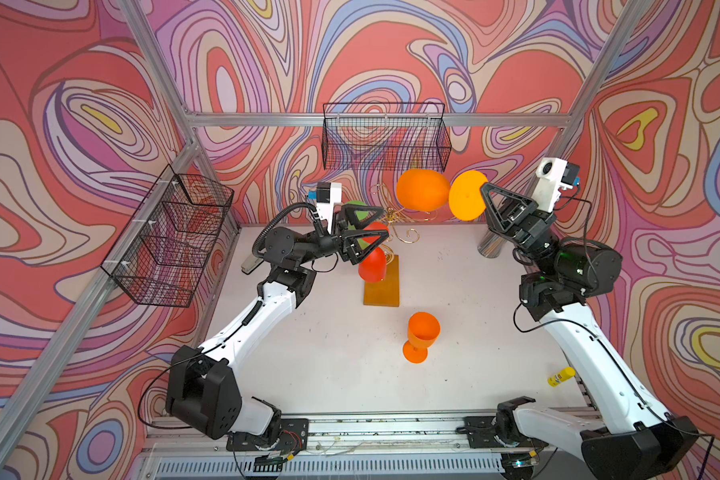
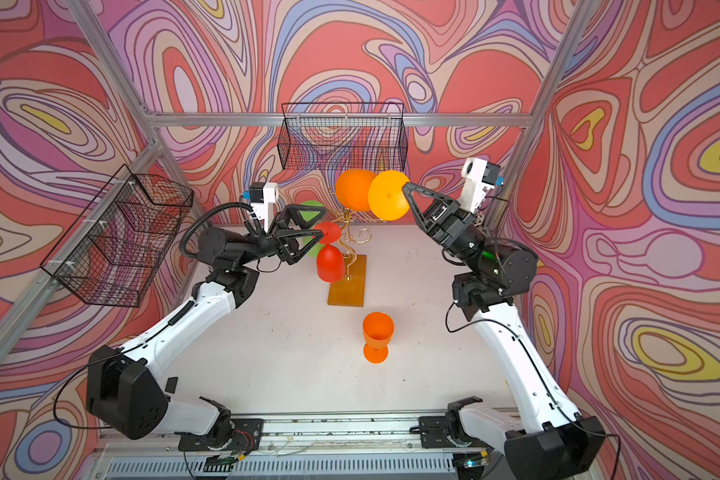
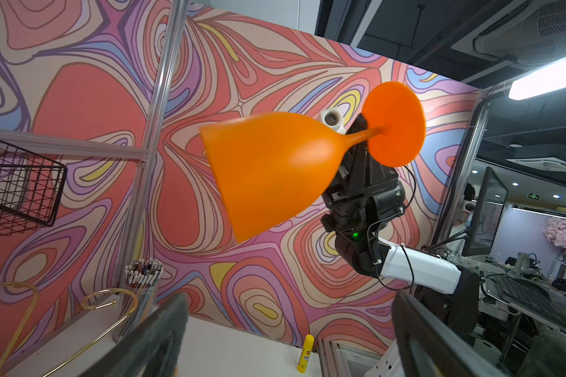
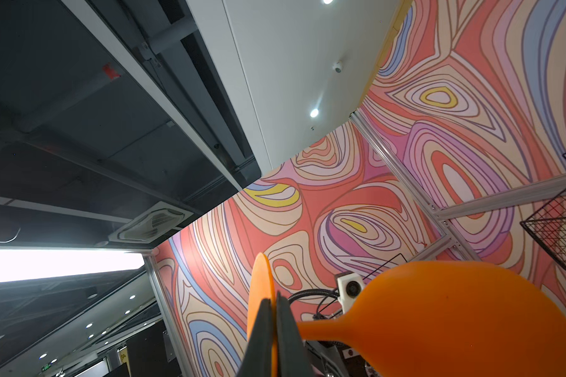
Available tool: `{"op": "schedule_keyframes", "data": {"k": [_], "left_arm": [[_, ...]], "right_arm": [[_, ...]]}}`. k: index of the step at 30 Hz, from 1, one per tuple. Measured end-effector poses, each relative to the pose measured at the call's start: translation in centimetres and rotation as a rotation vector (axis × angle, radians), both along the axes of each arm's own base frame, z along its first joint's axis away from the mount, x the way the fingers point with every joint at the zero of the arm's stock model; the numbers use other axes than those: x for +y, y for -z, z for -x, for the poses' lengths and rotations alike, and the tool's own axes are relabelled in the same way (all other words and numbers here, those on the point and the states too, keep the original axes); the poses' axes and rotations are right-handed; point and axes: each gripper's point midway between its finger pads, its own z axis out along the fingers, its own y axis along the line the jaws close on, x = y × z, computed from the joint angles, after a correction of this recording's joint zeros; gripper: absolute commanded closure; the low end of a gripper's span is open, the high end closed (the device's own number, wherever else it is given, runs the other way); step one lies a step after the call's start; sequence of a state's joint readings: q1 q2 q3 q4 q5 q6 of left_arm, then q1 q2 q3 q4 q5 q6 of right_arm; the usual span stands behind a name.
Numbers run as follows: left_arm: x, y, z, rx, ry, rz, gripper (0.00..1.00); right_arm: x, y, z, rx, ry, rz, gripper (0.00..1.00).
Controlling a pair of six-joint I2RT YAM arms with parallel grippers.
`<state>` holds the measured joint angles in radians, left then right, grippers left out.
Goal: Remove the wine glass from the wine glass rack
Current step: 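Carry the glass toward the left gripper while the left gripper reaches up to it, then grasp the glass bowl with the left gripper, then open and withdraw the right gripper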
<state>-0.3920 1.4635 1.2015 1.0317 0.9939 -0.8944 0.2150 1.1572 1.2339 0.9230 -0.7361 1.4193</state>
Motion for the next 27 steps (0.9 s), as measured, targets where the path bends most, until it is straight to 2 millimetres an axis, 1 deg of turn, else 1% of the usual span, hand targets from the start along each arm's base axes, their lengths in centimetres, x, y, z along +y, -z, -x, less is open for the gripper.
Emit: {"op": "schedule_keyframes", "data": {"k": [4,7,13,17,23,27], "left_arm": [[0.2,-0.8,-1.4,0.019,0.039,0.044,0.04],[0.1,-1.6,-1.9,0.019,0.064,0.068,0.06],[0.2,-2.5,-1.3,0.003,0.096,0.082,0.12],[0.2,-2.6,-1.0,0.002,0.109,0.079,0.13],[0.2,-2.5,-0.9,0.004,0.116,0.077,0.13],[-0.2,-2.9,-0.6,0.001,0.132,0.079,0.18]], "right_arm": [[-0.1,-0.3,0.6,-0.019,-0.036,-0.023,1.0],[-0.1,-0.3,0.4,-0.02,-0.069,-0.042,1.0],[0.4,1.6,-1.9,0.045,-0.11,-0.058,1.0],[0.4,2.1,-2.7,0.063,-0.136,-0.08,1.0],[0.4,2.3,-3.1,0.068,-0.166,-0.104,1.0],[0.2,2.2,-3.1,0.064,-0.178,-0.12,1.0]]}}
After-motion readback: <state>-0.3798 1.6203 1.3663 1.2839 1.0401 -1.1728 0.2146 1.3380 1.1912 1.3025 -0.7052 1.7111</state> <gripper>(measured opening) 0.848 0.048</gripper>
